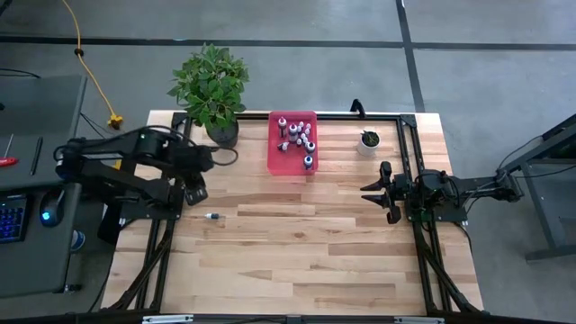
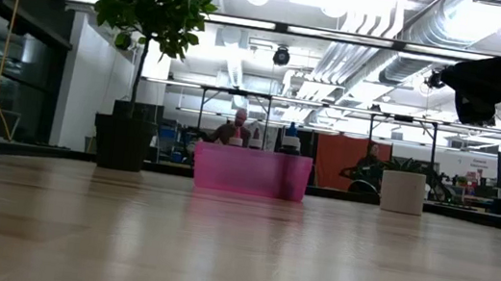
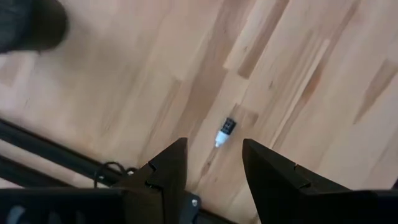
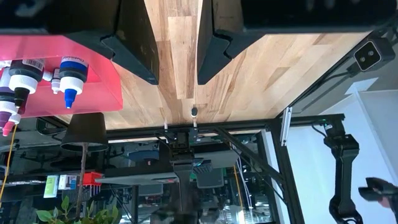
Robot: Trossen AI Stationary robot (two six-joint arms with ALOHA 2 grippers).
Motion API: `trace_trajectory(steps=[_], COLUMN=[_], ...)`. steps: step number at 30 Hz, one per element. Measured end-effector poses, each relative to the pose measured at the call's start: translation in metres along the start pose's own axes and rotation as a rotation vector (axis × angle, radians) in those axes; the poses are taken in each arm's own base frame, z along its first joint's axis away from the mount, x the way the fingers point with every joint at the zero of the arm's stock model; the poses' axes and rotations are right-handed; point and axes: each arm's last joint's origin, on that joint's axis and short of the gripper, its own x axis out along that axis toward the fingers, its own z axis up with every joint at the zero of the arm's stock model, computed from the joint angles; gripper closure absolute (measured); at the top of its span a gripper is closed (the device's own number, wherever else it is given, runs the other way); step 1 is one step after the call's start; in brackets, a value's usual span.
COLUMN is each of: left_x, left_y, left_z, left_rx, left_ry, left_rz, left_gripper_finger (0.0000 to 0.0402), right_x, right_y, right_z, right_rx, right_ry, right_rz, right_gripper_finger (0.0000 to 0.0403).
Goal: Pick & Place food coloring
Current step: Put the black food coloring bottle into the pink bin
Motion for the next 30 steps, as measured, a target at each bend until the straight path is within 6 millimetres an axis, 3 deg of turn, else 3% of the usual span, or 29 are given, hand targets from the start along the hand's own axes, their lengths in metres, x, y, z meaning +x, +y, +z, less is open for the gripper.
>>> trace_trajectory(steps=[11,18,24,30], left_x=[0.068,0.114,0.134,0.138], left_y=[-0.014,-0.026,-0.028,-0.033], left_z=[-0.025,-0.048,-0.058,-0.055], left_rx=[0.254,0.313,0.344,0.297], left_ry=[0.187,0.197,0.155,0.115], left_rz=[-0.016,-0.029,0.006,-0.063], left_gripper_finger=[0.025,0.025,0.025,0.025], right_x=[0.0,0.0,0.0,0.0], right_y=[0.0,0.0,0.0,0.0], right_z=[0.0,0.0,0.0,0.0], right_rx=[0.0,0.0,0.0,0.0], right_ry=[0.0,0.0,0.0,0.0], right_rz=[0.0,0.0,0.0,0.0], right_gripper_finger=[0.0304,0.0304,0.0304,0.0304])
